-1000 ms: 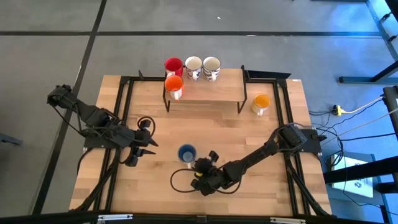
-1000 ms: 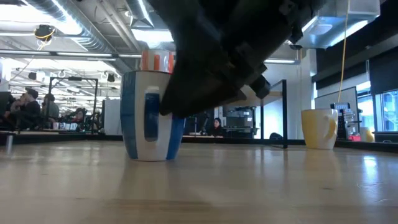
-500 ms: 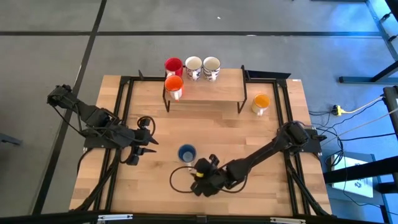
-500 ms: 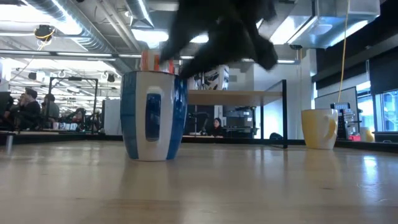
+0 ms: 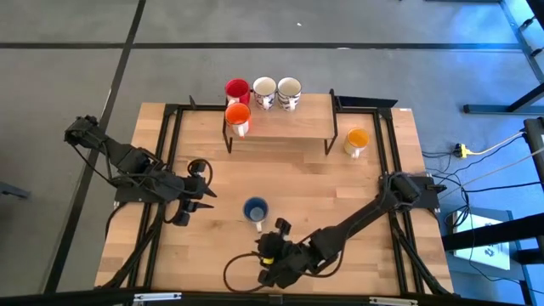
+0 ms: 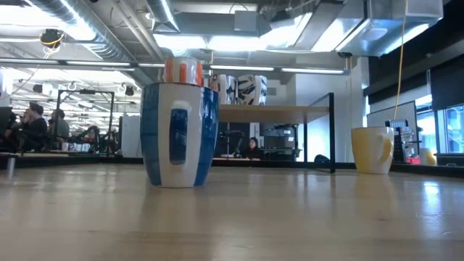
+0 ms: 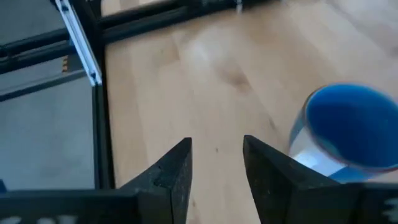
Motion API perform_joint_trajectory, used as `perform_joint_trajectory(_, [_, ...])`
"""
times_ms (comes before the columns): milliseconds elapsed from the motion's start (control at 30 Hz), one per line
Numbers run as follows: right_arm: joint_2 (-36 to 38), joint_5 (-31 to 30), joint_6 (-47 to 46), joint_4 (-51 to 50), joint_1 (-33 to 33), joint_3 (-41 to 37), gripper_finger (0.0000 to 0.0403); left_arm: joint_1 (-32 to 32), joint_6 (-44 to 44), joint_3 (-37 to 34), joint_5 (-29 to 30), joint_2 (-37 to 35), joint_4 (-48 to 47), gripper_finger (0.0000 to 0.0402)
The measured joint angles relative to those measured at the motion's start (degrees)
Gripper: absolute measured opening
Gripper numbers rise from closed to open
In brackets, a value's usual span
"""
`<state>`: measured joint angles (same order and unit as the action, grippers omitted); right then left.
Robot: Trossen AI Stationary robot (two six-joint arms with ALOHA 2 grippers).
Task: Place coffee mugs
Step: Put the blue cup on the shelf
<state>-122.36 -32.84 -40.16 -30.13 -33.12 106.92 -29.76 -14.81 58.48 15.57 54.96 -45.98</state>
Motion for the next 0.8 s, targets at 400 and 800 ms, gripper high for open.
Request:
perform_joint_trajectory(400, [-0.59, 14.4, -10.3, 0.74, 3.09, 0.06, 0.0136, 0.0, 0.02, -0.02, 0.0, 0.17, 0.07, 0.0144])
perform_joint_trajectory(800, [-2.36, 10.62, -37.86, -15.41, 3.93, -0.09, 0.0225, 0.0, 0.02, -0.02, 0.0, 0.17, 0.06, 0.0144])
